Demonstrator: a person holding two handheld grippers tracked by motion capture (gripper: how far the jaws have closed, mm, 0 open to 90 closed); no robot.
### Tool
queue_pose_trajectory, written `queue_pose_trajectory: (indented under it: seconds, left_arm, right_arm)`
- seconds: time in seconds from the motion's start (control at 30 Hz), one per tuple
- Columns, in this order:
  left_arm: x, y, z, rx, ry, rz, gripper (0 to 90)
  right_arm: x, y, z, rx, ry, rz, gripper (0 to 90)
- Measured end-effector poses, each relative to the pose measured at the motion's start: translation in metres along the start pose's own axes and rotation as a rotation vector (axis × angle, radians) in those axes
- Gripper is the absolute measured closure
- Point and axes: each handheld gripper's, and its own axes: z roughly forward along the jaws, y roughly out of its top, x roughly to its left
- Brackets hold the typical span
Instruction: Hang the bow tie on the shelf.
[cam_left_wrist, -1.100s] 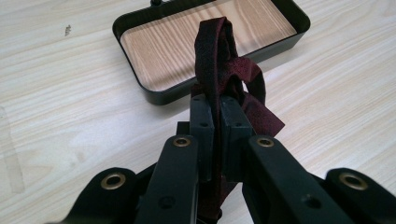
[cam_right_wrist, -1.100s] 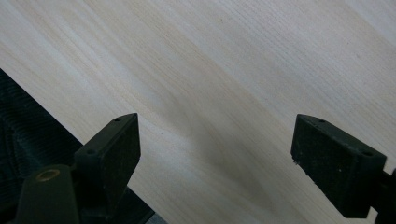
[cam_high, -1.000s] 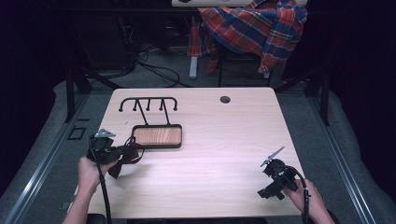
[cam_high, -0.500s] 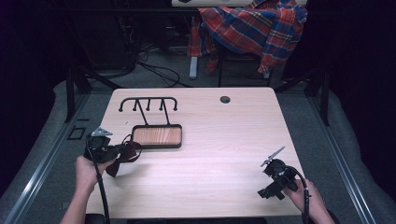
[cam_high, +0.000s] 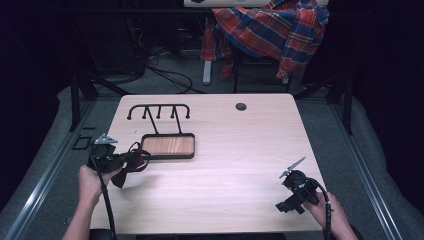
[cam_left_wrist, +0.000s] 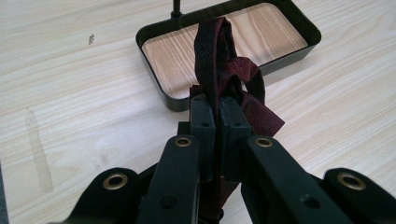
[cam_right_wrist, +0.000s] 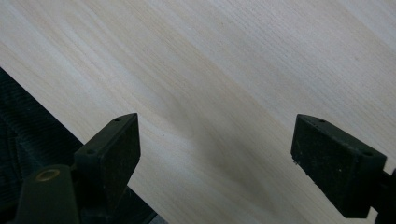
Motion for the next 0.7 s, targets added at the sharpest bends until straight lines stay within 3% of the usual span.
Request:
queue_pose_trajectory:
  seconds: [0.17,0.27,0.3,0.7]
  left_arm:
    - [0.0,0.005,-0.007,-0.03,0.016,0.001,87.1]
    - [0.002,0.007,-0.01,-0.046,0.02,-0.004,87.2]
    - [0.004,0.008,-0.012,-0.058,0.019,-0.003,87.2]
    - [0.004,0.016,-0.021,-0.087,0.009,0.017,87.2]
  right_arm:
    - [-0.001,0.001,-0.001,0.01,-0.005,-0.015,15.6]
    - [0.001,0.0,0.001,-0.018,0.003,0.011,15.6]
    - [0.0,0.002,0.0,0.009,0.0,-0.01,15.6]
    - [0.002,0.001,0.001,-0.011,0.001,0.007,15.6]
